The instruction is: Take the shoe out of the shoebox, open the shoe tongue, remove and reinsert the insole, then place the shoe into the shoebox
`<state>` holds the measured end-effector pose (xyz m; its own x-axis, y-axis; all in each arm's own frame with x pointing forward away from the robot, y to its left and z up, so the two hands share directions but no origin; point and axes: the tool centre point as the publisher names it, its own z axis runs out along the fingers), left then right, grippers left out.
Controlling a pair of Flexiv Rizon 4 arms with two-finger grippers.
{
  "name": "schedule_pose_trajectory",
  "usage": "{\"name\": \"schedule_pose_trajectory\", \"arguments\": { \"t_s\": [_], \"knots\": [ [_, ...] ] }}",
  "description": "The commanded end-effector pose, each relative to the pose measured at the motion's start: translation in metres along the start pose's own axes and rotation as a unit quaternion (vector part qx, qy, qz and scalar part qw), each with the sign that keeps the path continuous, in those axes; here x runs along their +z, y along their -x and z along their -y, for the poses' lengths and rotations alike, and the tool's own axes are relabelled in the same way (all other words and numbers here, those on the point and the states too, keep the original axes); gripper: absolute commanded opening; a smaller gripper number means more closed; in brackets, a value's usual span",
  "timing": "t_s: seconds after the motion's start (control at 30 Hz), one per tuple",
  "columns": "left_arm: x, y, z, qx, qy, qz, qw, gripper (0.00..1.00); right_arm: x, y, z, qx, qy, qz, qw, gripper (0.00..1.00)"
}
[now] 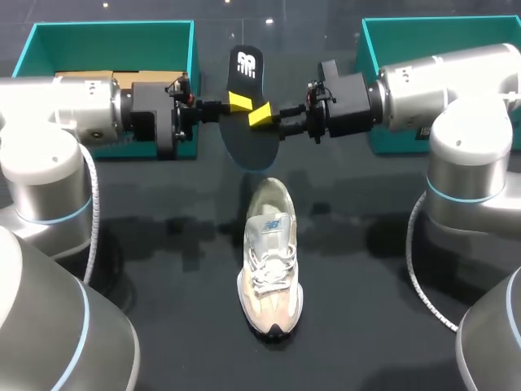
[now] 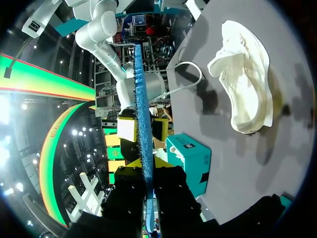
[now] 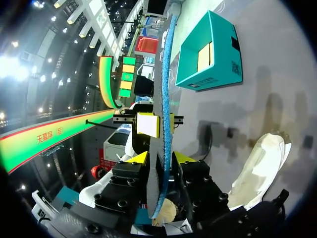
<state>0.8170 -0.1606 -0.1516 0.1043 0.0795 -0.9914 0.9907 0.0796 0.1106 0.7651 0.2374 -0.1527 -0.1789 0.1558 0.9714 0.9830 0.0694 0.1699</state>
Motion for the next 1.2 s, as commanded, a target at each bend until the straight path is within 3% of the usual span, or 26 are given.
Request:
{"name": "schedule_pose_trajectory", "arguments": {
  "t_s": [0.03, 0.43, 0.67, 0.8, 0.83, 0.87, 0.9, 1.2],
  "knots": [
    [0.003, -0.001, 0.0, 0.001, 0.001, 0.001, 1.0, 0.0, 0.004, 0.001, 0.0, 0.0, 0.0, -0.002, 1.0, 0.24],
    [0.003, -0.002, 0.001, 0.002, 0.001, 0.003, 1.0, 0.0, 0.006, 0.0, 0.0, -0.004, -0.001, -0.006, 1.0, 0.14],
    [0.003, -0.002, 0.002, 0.003, 0.0, 0.003, 1.0, 0.0, 0.007, 0.0, 0.001, -0.005, 0.001, -0.006, 1.0, 0.0],
    [0.003, -0.002, 0.003, 0.0, -0.001, 0.001, 1.0, 0.0, 0.006, 0.0, 0.002, -0.006, 0.003, -0.01, 1.0, 0.0],
    [0.003, -0.002, 0.003, -0.001, -0.001, 0.001, 1.0, 0.05, 0.006, 0.0, 0.002, -0.006, 0.003, -0.01, 1.0, 0.0],
    [0.002, -0.003, 0.003, -0.004, -0.001, -0.001, 1.0, 0.68, 0.006, 0.0, 0.002, -0.007, 0.003, -0.011, 1.0, 0.0],
    [0.001, -0.003, 0.004, -0.007, -0.002, 0.0, 1.0, 1.0, 0.006, 0.0, 0.002, -0.008, 0.003, -0.011, 1.0, 0.0],
    [-0.039, 0.0, 0.019, -0.028, 0.006, -0.013, 1.0, 1.0, -0.004, 0.005, 0.001, -0.015, 0.007, -0.013, 1.0, 0.0]
  ]
}}
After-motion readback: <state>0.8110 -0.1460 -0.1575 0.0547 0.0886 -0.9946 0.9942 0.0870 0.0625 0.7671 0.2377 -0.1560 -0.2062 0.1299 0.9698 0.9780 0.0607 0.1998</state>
